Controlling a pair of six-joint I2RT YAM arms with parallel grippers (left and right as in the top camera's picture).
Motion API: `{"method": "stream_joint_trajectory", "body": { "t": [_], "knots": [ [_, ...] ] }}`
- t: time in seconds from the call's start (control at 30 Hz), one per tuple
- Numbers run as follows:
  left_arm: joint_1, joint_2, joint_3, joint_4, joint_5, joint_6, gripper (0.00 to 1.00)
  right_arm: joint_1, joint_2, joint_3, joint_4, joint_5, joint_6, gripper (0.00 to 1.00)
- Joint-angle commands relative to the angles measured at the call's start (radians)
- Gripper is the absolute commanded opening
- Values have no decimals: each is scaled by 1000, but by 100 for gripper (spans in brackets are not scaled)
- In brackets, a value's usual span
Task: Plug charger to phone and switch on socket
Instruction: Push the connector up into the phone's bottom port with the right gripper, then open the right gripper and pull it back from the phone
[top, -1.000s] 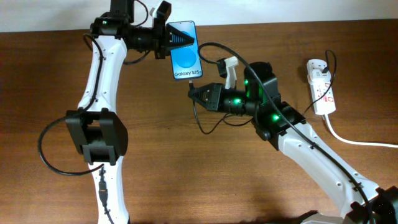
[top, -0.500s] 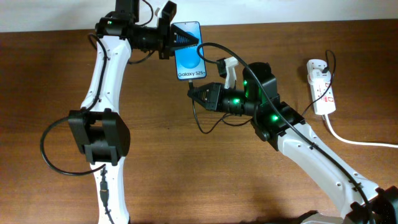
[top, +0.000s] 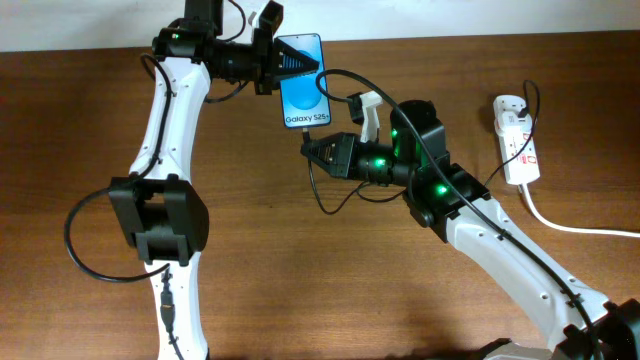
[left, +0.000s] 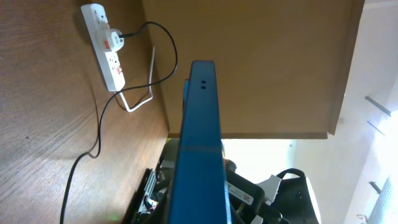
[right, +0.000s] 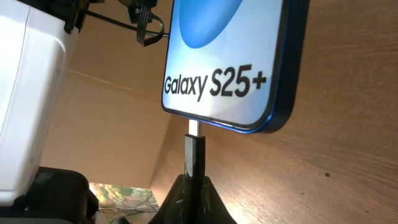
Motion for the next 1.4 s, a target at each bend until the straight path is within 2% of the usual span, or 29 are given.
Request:
{"method": "stream_joint_trajectory", "body": {
  "t": [0.0, 0.93, 1.37],
  "knots": [
    [0, -6, 10, -1, 57, 13, 0, -9, 3, 10, 14, 27, -40, 4],
    [-37, -6, 10, -1, 26, 21, 0, -47, 3, 10, 51, 32, -44, 4],
    [-40, -6, 10, -5, 26, 24, 0, -47, 3, 10, 80, 116, -41, 4]
  ]
}}
